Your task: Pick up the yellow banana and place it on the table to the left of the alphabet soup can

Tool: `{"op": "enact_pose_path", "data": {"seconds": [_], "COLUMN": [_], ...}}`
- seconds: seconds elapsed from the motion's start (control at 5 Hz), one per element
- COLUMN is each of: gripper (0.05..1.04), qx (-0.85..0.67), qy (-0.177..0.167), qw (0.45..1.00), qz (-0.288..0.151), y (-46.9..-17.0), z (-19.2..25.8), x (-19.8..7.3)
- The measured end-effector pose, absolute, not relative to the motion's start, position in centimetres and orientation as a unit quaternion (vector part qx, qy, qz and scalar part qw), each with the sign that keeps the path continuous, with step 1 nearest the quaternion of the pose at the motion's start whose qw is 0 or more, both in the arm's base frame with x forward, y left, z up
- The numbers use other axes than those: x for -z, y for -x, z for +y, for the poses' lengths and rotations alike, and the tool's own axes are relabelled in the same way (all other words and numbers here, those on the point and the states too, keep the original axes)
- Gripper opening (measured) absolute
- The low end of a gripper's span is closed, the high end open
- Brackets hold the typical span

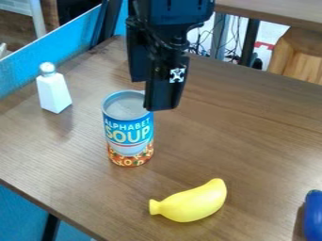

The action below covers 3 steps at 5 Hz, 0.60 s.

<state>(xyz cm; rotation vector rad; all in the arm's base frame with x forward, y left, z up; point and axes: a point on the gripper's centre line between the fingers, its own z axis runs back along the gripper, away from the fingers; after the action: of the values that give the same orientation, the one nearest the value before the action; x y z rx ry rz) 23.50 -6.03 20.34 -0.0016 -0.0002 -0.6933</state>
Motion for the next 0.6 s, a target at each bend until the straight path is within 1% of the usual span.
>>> {"op": "enact_pose_path", "data": {"seconds": [0.2,0.4,0.6], "gripper": [1.001,1.001,1.001], "qx": [0.339,0.349,0.363], "qy": [0.002,0.017,0.029], "qw": [0.941,0.937,0.931], "qz": [0.011,0.018,0.032], "y": [-23.5,-23.3,-23.9], "z": [-6.0,-6.5,-7.0], "x": [-19.7,-17.3,-14.5]}}
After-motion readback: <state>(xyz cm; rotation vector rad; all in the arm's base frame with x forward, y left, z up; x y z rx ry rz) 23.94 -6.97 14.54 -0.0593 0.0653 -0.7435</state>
